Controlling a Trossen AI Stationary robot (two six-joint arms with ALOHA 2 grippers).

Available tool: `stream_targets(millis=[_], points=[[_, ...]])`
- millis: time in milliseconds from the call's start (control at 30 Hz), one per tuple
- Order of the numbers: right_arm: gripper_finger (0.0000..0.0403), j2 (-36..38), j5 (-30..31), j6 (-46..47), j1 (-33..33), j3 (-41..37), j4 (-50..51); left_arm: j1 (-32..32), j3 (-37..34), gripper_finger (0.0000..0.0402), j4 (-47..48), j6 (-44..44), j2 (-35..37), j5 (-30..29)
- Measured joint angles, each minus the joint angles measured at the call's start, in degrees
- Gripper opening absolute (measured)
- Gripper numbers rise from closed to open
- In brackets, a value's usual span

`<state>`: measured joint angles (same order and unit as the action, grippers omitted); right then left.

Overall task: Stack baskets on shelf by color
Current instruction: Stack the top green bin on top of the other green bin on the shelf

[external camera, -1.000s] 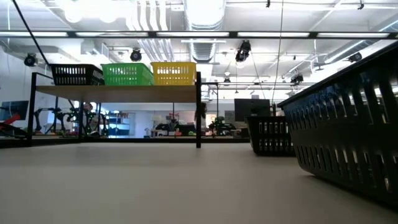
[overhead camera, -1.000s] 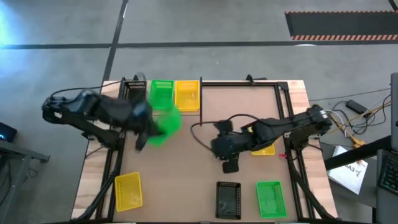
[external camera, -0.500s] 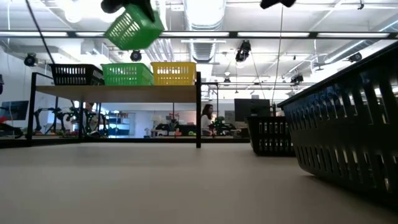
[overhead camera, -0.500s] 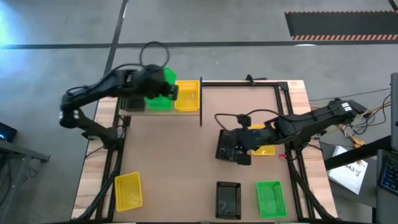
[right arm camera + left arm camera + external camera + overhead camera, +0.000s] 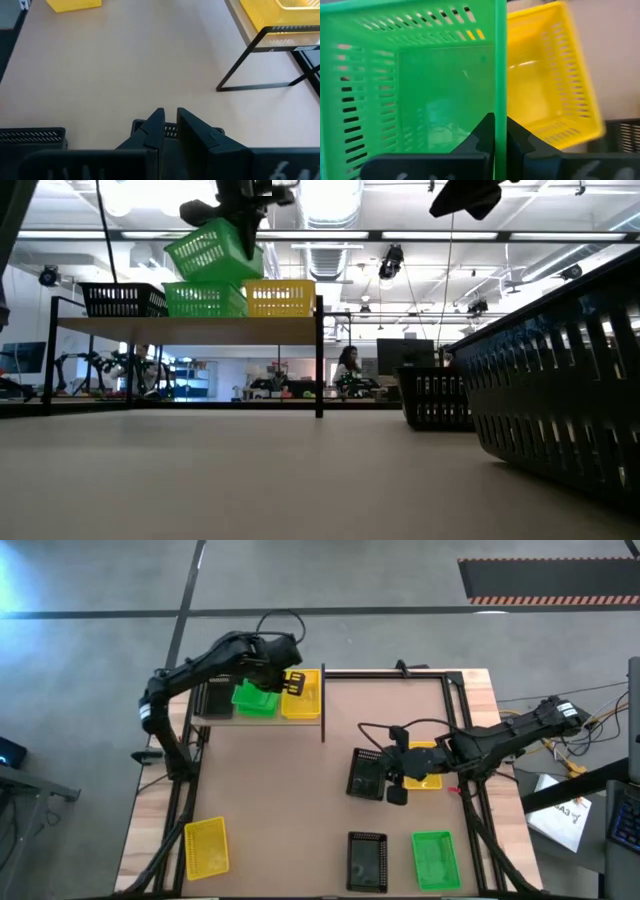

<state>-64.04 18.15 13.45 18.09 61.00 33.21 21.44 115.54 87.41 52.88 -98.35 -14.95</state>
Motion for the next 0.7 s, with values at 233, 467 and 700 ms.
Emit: stream_targets(millis=[233, 467, 700], points=[[0.0043, 2.0, 0.0, -0.4, 0.0, -1.3, -2.4, 2.7, -1.5, 0.0000, 1.6, 2.1, -1.1, -0.1], [0.0043, 3.8, 0.0, -1.1, 0.0, -1.3, -2.3, 5.3, -2.5, 0.0000, 1.6, 3.7, -1.8, 0.0], [0.0043, 4.7, 1.2, -1.5, 0.0, -1.3, -2.2, 5.7, -2.6, 0.0000, 0.6, 3.8, -3.3, 1.1]])
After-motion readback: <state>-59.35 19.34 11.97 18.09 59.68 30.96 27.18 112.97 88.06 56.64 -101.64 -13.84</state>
